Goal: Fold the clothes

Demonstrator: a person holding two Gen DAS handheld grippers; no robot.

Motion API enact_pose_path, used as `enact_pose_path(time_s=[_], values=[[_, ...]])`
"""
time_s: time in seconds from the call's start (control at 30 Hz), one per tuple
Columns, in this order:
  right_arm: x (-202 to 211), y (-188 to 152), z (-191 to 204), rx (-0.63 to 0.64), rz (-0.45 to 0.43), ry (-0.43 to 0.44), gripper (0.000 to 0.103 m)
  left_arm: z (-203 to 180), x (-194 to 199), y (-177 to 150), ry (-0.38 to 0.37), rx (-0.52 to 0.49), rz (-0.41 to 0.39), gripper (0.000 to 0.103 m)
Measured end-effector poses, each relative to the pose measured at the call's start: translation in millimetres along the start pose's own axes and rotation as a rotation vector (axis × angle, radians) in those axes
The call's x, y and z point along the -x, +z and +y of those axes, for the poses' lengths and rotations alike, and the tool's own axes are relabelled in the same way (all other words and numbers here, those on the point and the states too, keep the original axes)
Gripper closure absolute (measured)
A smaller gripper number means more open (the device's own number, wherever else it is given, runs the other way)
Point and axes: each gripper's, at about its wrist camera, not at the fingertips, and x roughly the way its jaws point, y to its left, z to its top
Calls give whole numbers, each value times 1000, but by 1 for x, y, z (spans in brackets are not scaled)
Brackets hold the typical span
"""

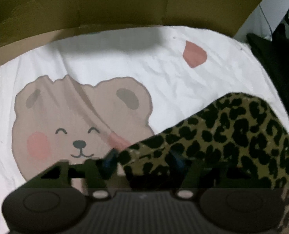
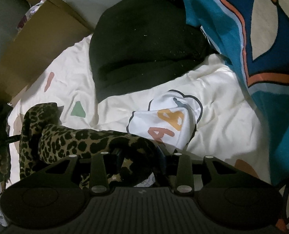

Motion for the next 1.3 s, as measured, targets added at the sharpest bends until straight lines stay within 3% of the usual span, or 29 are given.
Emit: enact_pose_path(time_s=[0.07, 0.17, 0.4, 0.63, 1.03, 1.3], values=[[0, 0, 2, 7, -4, -3, 60, -3, 4, 1, 0, -12, -6, 85], [3, 2, 5, 16, -21, -2, 60, -8, 11, 3, 0, -29, -14, 93], [19, 13, 23, 78, -103, 51, 60, -29, 41, 9, -11, -52, -71, 95], [5, 12, 46, 175, -65, 90, 54, -27, 59, 11, 9, -6, -91, 96], [-23, 19, 81, 262, -43, 127, 53, -5, 105, -32, 79, 91, -80, 96], [-54, 20, 102, 297, 41, 126, 53, 9, 124, -71, 122, 148, -29, 96]])
